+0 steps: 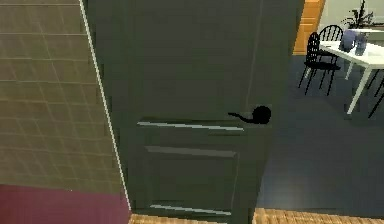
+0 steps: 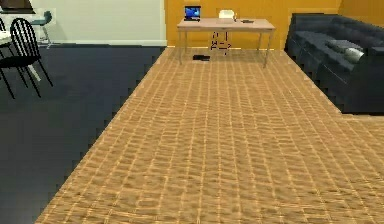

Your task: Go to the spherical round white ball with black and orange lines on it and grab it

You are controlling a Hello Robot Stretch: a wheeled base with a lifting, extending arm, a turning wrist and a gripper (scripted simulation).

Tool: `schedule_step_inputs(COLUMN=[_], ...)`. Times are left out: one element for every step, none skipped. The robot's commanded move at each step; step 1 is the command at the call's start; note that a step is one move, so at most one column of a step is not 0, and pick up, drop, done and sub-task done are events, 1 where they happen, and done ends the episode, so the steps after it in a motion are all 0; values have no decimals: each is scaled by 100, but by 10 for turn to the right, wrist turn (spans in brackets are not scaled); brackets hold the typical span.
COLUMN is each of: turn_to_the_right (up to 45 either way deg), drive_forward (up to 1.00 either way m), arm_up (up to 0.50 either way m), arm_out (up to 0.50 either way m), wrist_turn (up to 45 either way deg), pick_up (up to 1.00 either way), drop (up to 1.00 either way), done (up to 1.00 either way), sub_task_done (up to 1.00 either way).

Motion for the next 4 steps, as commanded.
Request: schedule_step_inputs(turn_to_the_right=[0, -450, -390, 0], drive_forward=[45, 0, 0, 30], arm_up=[0, 0, 0, 0], arm_out=[0, 0, 0, 0], wrist_turn=[0, 0, 0, 0], pick_up=[0, 0, 0, 0], drop=[0, 0, 0, 0], done=[0, 0, 0, 0], sub_task_done=[0, 0, 0, 0])
